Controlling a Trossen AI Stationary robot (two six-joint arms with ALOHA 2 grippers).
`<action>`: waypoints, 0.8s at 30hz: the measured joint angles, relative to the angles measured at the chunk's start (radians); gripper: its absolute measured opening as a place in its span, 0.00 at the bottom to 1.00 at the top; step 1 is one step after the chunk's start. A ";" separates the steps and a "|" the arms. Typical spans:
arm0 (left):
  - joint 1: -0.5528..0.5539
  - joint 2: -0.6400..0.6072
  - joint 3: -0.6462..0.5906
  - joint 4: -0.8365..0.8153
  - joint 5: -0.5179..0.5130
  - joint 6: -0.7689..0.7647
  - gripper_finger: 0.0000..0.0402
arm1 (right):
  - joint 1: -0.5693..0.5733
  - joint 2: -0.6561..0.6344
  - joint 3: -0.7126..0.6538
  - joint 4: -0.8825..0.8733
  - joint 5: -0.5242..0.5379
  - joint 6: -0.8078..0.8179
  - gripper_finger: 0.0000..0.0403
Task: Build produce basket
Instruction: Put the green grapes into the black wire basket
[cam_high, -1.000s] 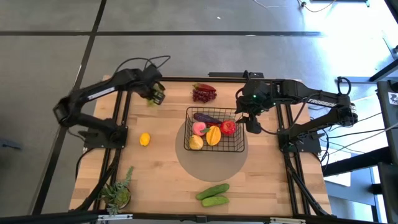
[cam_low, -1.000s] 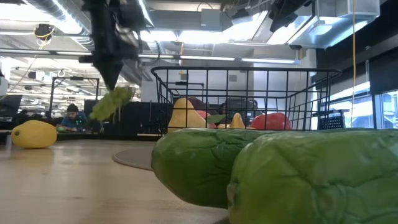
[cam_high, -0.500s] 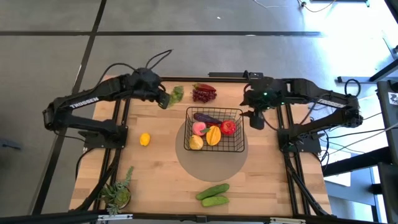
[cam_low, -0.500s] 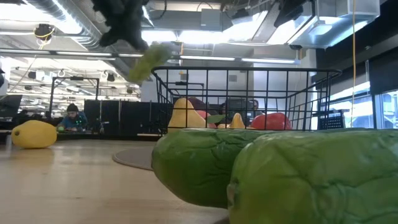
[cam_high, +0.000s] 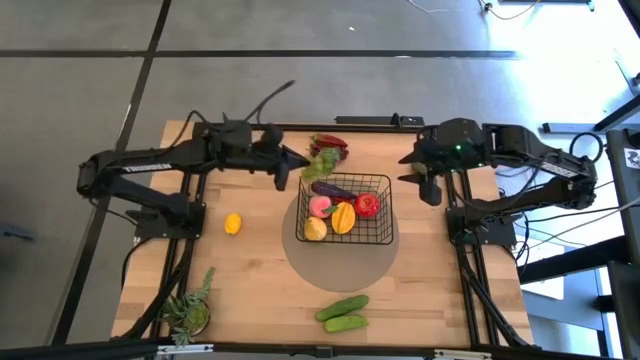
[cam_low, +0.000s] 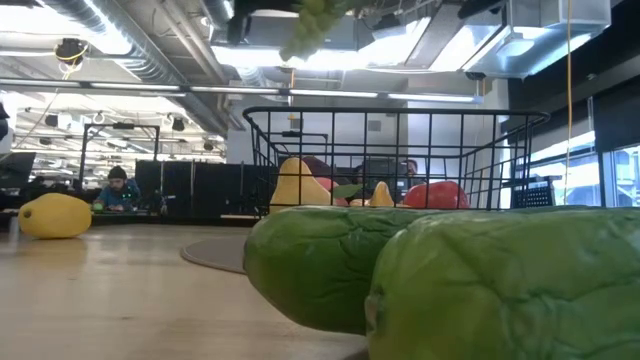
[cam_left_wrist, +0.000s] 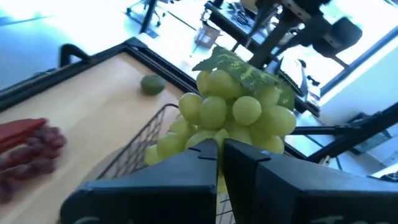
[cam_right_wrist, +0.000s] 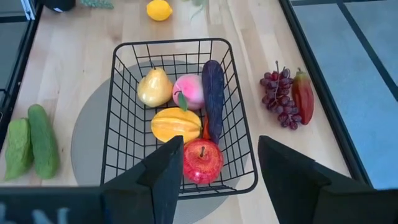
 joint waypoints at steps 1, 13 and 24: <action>-0.010 0.018 0.000 0.026 0.000 0.000 0.00 | 0.000 -0.002 0.000 0.000 0.000 -0.001 0.49; -0.061 0.298 0.000 0.358 0.160 0.007 0.00 | 0.000 -0.004 -0.011 -0.005 -0.001 -0.004 0.49; -0.060 0.558 0.000 0.638 0.358 0.035 0.00 | 0.000 -0.005 -0.011 -0.005 -0.003 -0.004 0.49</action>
